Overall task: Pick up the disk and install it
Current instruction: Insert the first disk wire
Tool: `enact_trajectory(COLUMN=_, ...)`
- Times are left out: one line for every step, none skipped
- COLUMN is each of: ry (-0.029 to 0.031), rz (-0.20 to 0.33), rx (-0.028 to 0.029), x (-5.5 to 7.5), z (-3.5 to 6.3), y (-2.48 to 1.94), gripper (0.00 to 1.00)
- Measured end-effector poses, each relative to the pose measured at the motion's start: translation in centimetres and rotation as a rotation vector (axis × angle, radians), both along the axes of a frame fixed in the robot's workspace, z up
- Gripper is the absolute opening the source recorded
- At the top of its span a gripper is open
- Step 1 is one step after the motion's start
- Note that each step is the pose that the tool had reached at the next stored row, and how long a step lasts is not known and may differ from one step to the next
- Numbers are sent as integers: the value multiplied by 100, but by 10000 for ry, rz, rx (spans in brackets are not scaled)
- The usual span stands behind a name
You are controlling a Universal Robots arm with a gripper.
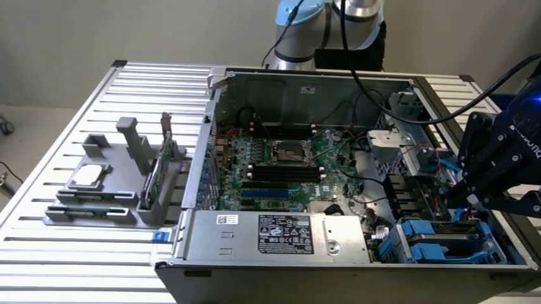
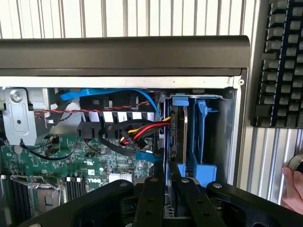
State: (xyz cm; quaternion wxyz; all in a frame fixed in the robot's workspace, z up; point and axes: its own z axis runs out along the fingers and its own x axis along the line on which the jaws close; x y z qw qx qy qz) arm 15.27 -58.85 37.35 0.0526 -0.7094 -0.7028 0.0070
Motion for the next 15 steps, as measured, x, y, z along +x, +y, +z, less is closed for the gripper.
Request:
enact_trajectory(ry=0, rz=-1, rx=1, x=0, z=0, y=0, gripper=18)
enact_trajectory(ry=0, rz=0, rx=1, x=0, z=0, y=0, gripper=18)
enact_trajectory(ry=0, rz=0, rx=2, x=0, z=-1, y=0, gripper=18)
enact_trajectory(ry=1, rz=0, rx=1, x=0, z=-1, y=-1, gripper=18)
enact_trajectory(ry=0, rz=1, rx=1, x=1, z=-1, y=-1, gripper=20)
enact_trajectory(ry=0, rz=0, rx=1, x=0, z=-1, y=-1, gripper=20)
enact_trajectory(ry=1, rz=0, rx=3, x=0, z=-2, y=-2, gripper=20)
enact_trajectory(ry=0, rz=1, rx=3, x=1, z=-1, y=-2, gripper=27)
enact_trajectory(ry=0, rz=1, rx=3, x=1, z=-1, y=-2, gripper=27)
enact_trajectory(ry=0, rz=1, rx=6, x=1, z=-2, y=-2, gripper=27)
enact_trajectory(ry=1, rz=1, rx=4, x=1, z=-1, y=-2, gripper=27)
enact_trajectory(ry=0, rz=1, rx=6, x=1, z=-2, y=-2, gripper=27)
enact_trajectory(ry=1, rz=0, rx=5, x=1, z=-1, y=-2, gripper=27)
enact_trajectory(ry=0, rz=1, rx=5, x=1, z=-2, y=-2, gripper=27)
enact_trajectory(ry=0, rz=1, rx=8, x=0, z=-3, y=0, gripper=27)
